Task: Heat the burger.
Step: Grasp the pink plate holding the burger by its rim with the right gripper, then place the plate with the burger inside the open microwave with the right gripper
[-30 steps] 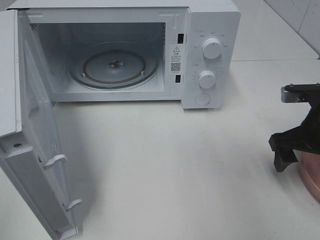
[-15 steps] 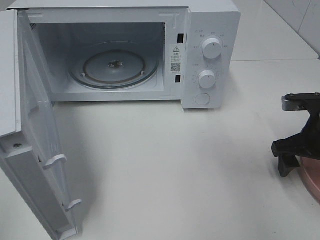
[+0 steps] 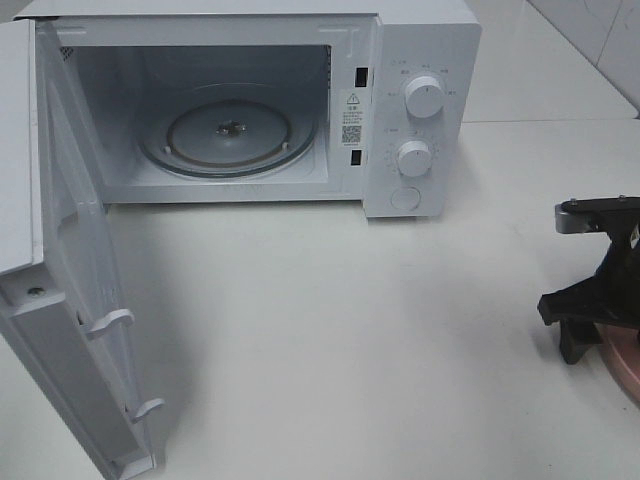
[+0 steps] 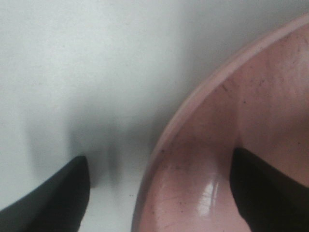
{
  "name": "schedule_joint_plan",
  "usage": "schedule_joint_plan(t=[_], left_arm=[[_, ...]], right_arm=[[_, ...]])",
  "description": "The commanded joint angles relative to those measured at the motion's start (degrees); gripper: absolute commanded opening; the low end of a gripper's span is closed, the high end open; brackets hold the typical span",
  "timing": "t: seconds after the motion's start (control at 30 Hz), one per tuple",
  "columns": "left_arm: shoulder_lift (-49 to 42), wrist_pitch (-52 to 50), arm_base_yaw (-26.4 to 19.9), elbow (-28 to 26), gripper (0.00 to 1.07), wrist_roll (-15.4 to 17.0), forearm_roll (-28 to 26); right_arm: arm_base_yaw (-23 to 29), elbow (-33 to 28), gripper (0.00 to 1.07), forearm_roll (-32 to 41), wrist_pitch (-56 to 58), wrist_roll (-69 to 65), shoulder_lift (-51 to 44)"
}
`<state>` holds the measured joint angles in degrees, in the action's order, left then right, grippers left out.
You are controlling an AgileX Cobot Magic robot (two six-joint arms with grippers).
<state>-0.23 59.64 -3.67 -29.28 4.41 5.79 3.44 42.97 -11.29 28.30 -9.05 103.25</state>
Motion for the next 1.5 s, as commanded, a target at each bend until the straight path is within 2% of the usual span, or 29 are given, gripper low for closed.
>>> schedule_joint_plan(t=[0.03,0.07,0.1,0.13,0.17,0.2,0.23,0.27,0.33,0.67,0.87,0.97,1.03,1.23,1.4,1.5], left_arm=[[-1.09,-0.17,-0.11,0.29,1.0,0.0,0.0],[-1.09,-0.17,-0.11,0.29,1.0,0.0,0.0],[-1.09,-0.17,-0.11,0.29,1.0,0.0,0.0],[-1.09,-0.17,-0.11,0.29,1.0,0.0,0.0],[-1.09,-0.17,-0.11,0.29,1.0,0.0,0.0],[-1.09,-0.17,-0.11,0.29,1.0,0.0,0.0],[-1.09,-0.17,-0.11,0.29,1.0,0.0,0.0],[-1.09,-0.17,-0.11,0.29,1.0,0.0,0.0],[-1.09,-0.17,-0.11,0.29,1.0,0.0,0.0],[-1.09,-0.17,-0.11,0.29,1.0,0.0,0.0],[-1.09,-0.17,-0.11,0.29,1.0,0.0,0.0],[-1.09,-0.17,-0.11,0.29,1.0,0.0,0.0],[-1.09,-0.17,-0.11,0.29,1.0,0.0,0.0],[-1.09,-0.17,-0.11,0.29,1.0,0.0,0.0],[-1.09,-0.17,-0.11,0.29,1.0,0.0,0.0],[-1.09,-0.17,-0.11,0.29,1.0,0.0,0.0]], right_arm=[[-0.23,-0.11,0.52,-0.52,1.2,0.17,0.8],[-0.23,-0.11,0.52,-0.52,1.2,0.17,0.8],[-0.23,-0.11,0.46,-0.52,1.49,-0.06,0.8],[-0.23,-0.11,0.33,-0.52,2.06,-0.34,0.8],[-0.23,-0.11,0.33,-0.52,2.06,-0.34,0.8],[-0.23,-0.11,0.18,-0.57,2.12,-0.23,0.8],[-0.23,-0.11,0.12,-0.57,2.29,-0.23,0.8],[-0.23,-0.11,0.12,-0.57,2.29,-0.23,0.8],[-0.23,-0.11,0.0,-0.52,3.21,-0.23,0.8],[0.34,-0.11,0.0,-0.63,5.5,-2.35,0.63],[4.01,-0.11,0.0,-3.55,6.65,-7.96,-1.2],[5.61,-0.11,0.0,-6.93,7.62,-11.92,-2.23],[7.73,-0.11,0.0,-11.8,10.2,-17.19,-2.58],[9.74,-1.03,0.0,-15.36,11.23,-21.66,-2.64],[14.04,-3.04,0.0,-21.66,13.41,-29.91,-3.44],[14.67,-3.38,0.0,-22.35,13.98,-30.77,-3.72]])
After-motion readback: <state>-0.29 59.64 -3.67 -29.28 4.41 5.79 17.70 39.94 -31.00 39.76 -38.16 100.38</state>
